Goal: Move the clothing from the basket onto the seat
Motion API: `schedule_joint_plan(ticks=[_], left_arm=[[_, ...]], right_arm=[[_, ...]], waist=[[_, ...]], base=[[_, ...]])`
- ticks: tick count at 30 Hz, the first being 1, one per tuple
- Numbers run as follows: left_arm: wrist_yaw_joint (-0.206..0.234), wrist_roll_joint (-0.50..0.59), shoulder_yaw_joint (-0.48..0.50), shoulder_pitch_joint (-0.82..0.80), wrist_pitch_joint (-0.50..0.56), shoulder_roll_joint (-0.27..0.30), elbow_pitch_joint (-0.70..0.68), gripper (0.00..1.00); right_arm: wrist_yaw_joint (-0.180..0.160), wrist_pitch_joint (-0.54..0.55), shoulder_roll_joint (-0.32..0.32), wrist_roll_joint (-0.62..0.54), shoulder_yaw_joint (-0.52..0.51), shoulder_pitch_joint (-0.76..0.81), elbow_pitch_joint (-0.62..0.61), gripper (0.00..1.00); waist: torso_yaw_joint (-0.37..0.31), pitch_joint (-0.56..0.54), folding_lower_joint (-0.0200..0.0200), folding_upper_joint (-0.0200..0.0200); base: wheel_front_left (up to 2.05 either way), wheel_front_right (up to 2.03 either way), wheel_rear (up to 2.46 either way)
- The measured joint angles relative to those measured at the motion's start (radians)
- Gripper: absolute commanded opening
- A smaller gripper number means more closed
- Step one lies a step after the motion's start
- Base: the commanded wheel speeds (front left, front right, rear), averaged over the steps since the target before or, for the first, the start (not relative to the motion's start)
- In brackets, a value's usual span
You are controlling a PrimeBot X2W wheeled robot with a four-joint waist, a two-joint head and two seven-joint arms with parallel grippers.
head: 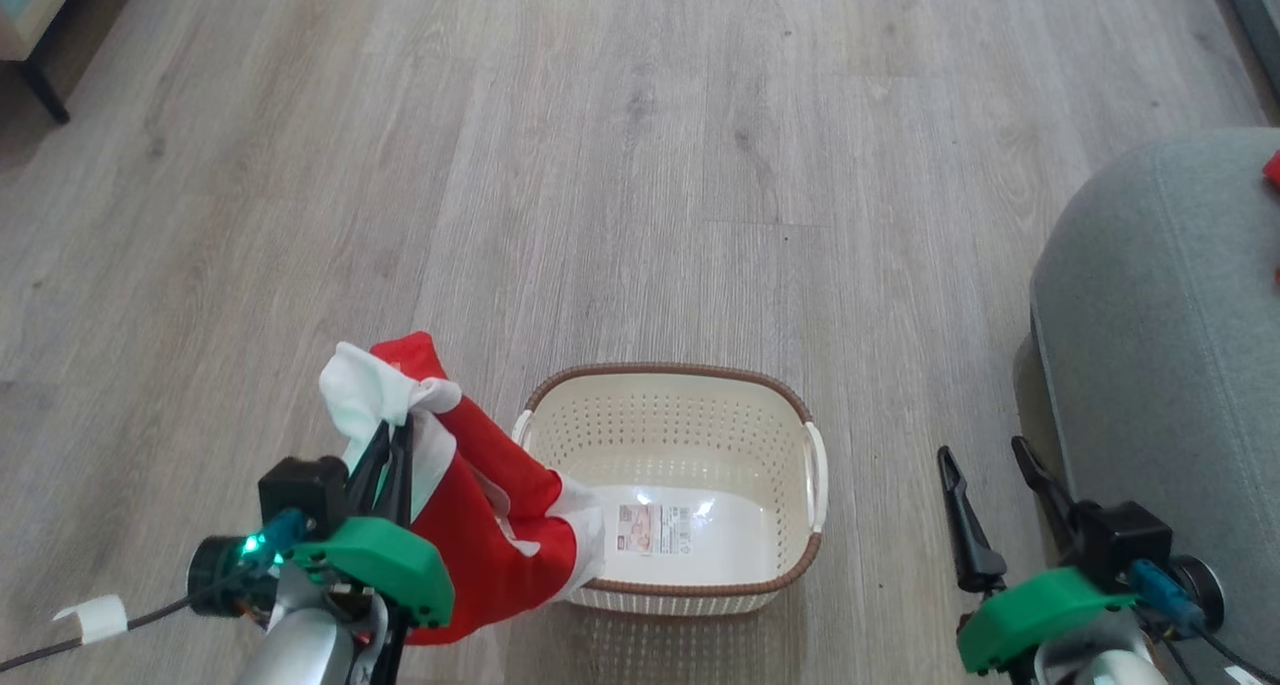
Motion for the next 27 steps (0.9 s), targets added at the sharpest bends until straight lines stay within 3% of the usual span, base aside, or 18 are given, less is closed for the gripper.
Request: schedule_joint_plan(ticks=[7, 19, 27], left_arm=[[-0.017, 0.002, -0.017, -0.006, 0.000, -0.003, -0.002, 0.00], [-0.089, 0.058, -0.162, -0.161, 0.067, -0.047, -0.101, 0.00], [-0.116, 0.073, -0.286, -0.203, 0.097, -0.093, -0.134, 0.00]], right_arm=[[0.000, 0.000, -0.015, 0.000, 0.060, -0.017, 0.002, 1.00], [0.000, 0.000, -0.088, 0.106, 0.500, -0.245, 0.032, 1.00], [0.000, 0.000, -0.124, 0.128, 0.603, -0.393, 0.072, 1.00]], waist=[[-0.006, 0.007, 0.0000, 0.0000], [-0.013, 0.013, 0.0001, 0.0000], [0.003, 0.016, 0.0002, 0.0000]], base=[[0.00, 0.00, 0.00], [0.00, 0.00, 0.00], [0.00, 0.00, 0.00]])
